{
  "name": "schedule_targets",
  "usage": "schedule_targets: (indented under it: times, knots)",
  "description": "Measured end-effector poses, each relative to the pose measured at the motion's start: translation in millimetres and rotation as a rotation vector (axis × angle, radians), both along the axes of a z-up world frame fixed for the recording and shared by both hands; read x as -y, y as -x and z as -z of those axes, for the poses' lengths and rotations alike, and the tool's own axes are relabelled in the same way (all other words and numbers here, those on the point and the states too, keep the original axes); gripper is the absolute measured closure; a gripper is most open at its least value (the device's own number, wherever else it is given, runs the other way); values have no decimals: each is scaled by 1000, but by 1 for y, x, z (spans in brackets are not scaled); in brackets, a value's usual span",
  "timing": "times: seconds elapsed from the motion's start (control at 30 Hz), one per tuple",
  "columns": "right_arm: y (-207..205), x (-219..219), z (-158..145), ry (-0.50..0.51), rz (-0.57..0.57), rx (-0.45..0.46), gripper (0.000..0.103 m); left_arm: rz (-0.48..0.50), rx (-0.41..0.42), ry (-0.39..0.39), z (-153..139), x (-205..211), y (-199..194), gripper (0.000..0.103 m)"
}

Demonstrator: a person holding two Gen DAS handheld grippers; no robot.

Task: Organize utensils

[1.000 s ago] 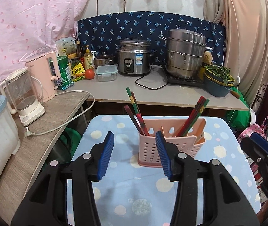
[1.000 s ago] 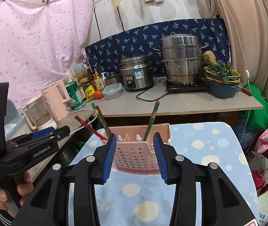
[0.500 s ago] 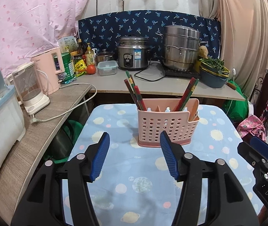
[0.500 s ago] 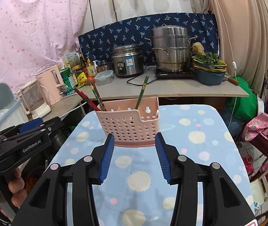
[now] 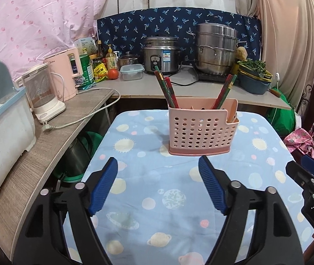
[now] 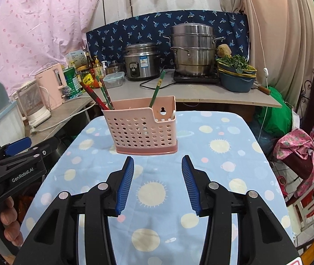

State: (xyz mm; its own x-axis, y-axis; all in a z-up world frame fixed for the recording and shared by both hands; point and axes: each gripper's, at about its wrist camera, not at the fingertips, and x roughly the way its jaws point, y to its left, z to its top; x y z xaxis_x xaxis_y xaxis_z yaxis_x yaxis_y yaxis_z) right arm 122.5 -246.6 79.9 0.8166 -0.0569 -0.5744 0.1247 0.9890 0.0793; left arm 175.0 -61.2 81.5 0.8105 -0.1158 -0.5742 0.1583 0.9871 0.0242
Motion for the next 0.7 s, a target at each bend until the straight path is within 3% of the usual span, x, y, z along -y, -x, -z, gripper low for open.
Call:
schedule_targets:
  times: [0.17, 0.37, 0.7]
  knots:
    - [6, 5, 9, 4, 27, -8, 39, 4, -7, -12, 8, 0, 5, 25]
    - [10, 10, 17, -2, 46, -21, 26, 0, -24, -19, 20, 1, 8, 17]
    - [14, 19, 31, -35, 64, -42, 18, -6, -46, -33, 33, 4, 9, 10]
